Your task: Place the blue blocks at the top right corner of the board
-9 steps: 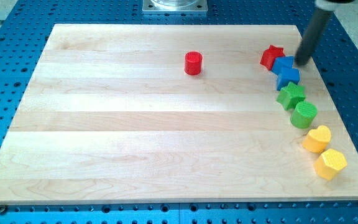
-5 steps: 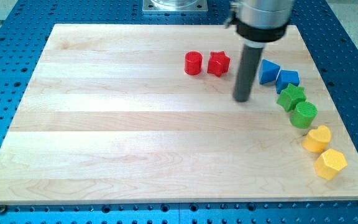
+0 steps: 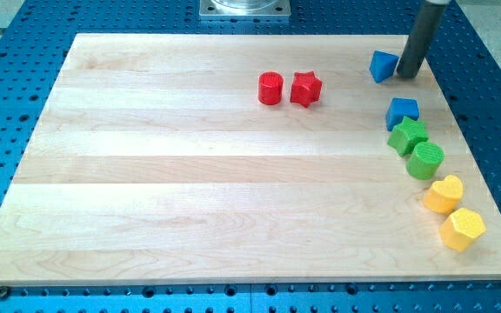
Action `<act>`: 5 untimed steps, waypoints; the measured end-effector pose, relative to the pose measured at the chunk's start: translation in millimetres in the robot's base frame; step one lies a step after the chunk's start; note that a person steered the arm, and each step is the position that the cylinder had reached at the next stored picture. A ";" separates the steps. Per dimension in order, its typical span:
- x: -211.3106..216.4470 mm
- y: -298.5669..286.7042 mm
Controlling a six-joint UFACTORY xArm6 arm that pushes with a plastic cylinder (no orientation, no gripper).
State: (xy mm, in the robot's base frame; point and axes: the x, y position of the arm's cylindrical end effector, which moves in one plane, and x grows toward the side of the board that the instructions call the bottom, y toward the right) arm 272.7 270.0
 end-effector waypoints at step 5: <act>-3.2 -111.1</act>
State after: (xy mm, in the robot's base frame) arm 269.5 159.0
